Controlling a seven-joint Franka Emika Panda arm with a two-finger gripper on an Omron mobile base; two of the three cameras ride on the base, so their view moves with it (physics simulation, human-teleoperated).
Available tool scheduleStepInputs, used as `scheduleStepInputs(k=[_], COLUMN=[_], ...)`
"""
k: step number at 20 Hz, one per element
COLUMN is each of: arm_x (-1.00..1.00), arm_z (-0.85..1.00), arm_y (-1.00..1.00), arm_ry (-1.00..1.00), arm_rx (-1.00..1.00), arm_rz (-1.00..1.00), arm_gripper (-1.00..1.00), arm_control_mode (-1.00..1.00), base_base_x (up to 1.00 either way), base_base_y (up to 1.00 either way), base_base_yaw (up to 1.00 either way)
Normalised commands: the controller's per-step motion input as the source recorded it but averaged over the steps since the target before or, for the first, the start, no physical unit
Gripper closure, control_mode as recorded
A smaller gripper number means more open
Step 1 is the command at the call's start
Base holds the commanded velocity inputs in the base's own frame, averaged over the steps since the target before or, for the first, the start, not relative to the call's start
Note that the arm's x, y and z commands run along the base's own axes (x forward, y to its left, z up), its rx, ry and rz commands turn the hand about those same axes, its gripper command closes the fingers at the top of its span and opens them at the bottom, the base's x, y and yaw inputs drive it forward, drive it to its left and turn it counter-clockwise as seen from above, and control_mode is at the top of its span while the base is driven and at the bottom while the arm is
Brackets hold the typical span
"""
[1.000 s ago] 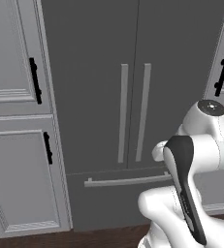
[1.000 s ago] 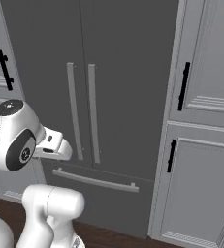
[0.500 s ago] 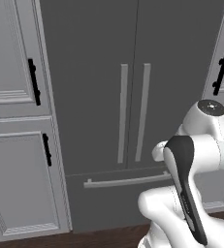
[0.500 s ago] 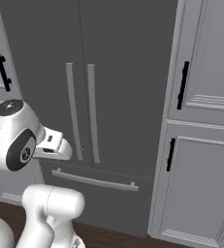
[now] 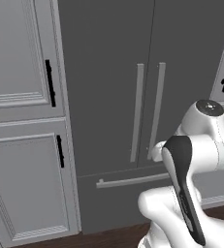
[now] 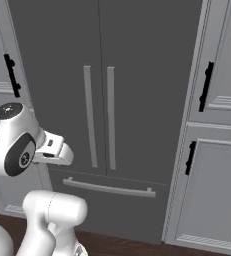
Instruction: Grab a lemon wedge from the fridge and one ice cube from the ice bowl, and put them in the glass of lemonade.
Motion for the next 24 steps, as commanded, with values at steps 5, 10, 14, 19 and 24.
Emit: scheduleStepInputs(k=[5, 10, 14, 19, 24], arm_x=[0.00, 0.00, 0.00, 0.00, 0.00], arm_z=[0.00, 0.00, 0.00, 0.00, 0.00], arm_y=[0.00, 0.00, 0.00, 0.00, -0.03], arm_ry=[0.00, 0.00, 0.00, 0.00, 0.00], arm_rx=[0.00, 0.00, 0.00, 0.00, 0.00], arm_rz=[0.00, 0.00, 0.00, 0.00, 0.00], arm_gripper=[-1.00, -1.00, -1.00, -1.00, -1.00], arm_control_mode=[1.00, 1.00, 1.00, 1.00, -1.00], base_base_x=[-0.26, -0.20, -0.18, -0.04, 0.00], base_base_y=[-0.02, -0.23, -0.19, -0.32, -0.04], base_base_yaw=[-0.05, 0.00, 0.00, 0.00, 0.00])
